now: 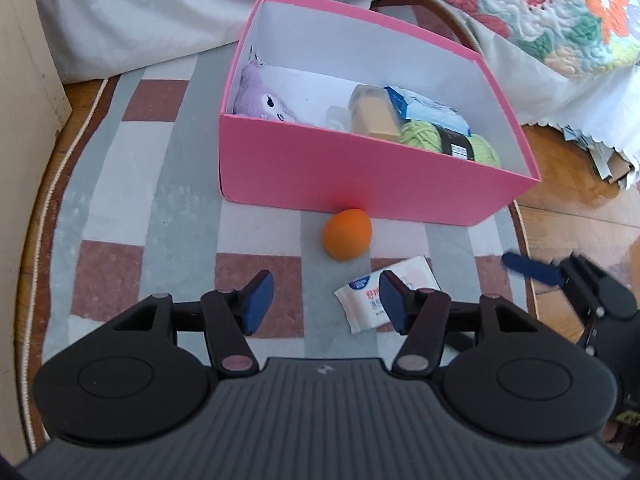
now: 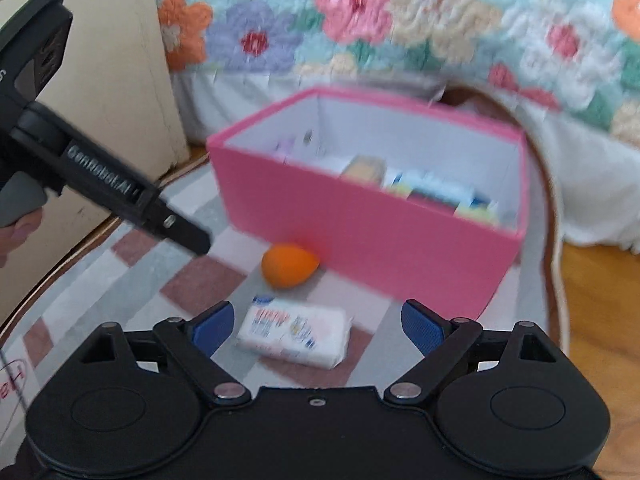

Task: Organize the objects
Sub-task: 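Lower the right gripper onto the small white wipes pack and close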

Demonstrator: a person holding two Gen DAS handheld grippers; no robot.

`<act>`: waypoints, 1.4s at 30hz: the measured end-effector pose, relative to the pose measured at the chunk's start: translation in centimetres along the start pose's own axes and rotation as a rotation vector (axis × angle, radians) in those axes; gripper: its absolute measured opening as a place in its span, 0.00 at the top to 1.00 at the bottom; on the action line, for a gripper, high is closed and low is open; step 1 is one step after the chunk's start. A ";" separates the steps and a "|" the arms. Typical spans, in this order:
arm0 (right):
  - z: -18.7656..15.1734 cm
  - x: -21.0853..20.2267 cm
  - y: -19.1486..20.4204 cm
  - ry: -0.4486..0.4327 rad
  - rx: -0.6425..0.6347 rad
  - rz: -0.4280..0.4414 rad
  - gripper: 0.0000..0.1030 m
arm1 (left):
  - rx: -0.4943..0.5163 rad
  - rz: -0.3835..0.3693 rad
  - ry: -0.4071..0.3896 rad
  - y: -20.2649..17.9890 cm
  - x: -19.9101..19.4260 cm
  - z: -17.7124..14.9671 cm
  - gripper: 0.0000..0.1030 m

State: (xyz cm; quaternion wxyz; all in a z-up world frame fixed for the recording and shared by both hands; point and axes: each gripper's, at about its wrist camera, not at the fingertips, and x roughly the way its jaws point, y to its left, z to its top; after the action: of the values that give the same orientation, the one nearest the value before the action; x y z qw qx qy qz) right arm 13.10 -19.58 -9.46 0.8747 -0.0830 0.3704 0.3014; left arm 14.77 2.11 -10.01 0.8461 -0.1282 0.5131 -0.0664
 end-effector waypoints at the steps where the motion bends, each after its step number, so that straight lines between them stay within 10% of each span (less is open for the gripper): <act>1: -0.2 0.4 0.1 0.015 0.002 0.017 0.10 | -0.001 -0.003 -0.003 0.1 0.4 -0.1 0.39; 15: -2.4 5.0 -0.1 0.098 0.045 0.056 0.10 | -0.057 -0.088 0.057 -0.2 6.5 -2.3 0.36; 23: -2.4 5.9 -0.2 0.094 0.012 0.082 0.35 | -0.074 -0.173 0.064 -0.5 7.6 -2.9 0.65; 42: -2.8 3.8 0.7 0.101 0.004 0.081 0.37 | -0.018 -0.111 0.088 -2.2 5.8 -4.1 0.67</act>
State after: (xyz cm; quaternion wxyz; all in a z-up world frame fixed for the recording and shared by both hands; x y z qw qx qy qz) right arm 13.13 -18.28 -14.04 0.8421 -0.0816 0.4177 0.3312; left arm 13.92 -2.01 -16.14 0.8166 -0.1609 0.5425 -0.1143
